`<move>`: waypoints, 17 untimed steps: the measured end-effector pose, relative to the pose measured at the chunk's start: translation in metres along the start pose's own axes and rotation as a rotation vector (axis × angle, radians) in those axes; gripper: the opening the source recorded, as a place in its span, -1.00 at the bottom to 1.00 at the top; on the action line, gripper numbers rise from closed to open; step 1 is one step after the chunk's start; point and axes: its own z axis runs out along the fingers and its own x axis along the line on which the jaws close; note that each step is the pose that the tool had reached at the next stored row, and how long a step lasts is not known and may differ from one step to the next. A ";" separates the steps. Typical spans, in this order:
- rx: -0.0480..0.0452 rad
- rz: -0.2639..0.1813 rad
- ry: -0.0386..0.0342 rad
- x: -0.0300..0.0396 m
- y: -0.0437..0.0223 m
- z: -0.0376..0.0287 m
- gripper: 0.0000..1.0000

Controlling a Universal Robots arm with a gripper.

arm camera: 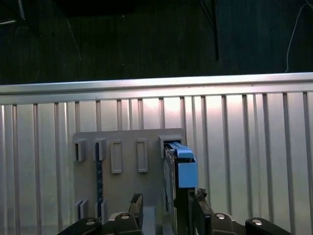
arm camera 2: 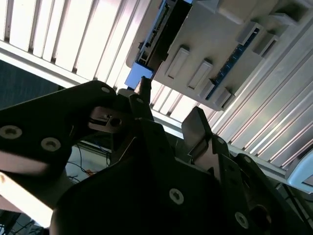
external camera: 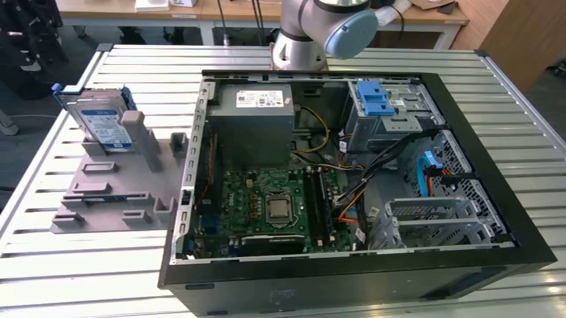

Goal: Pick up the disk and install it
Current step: 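Pick up the disk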

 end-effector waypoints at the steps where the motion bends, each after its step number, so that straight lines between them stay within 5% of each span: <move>1: 0.0001 0.000 0.0029 -0.0012 0.0001 0.0018 0.06; 17: 0.0077 -0.003 0.0053 -0.0067 0.0035 0.0233 0.06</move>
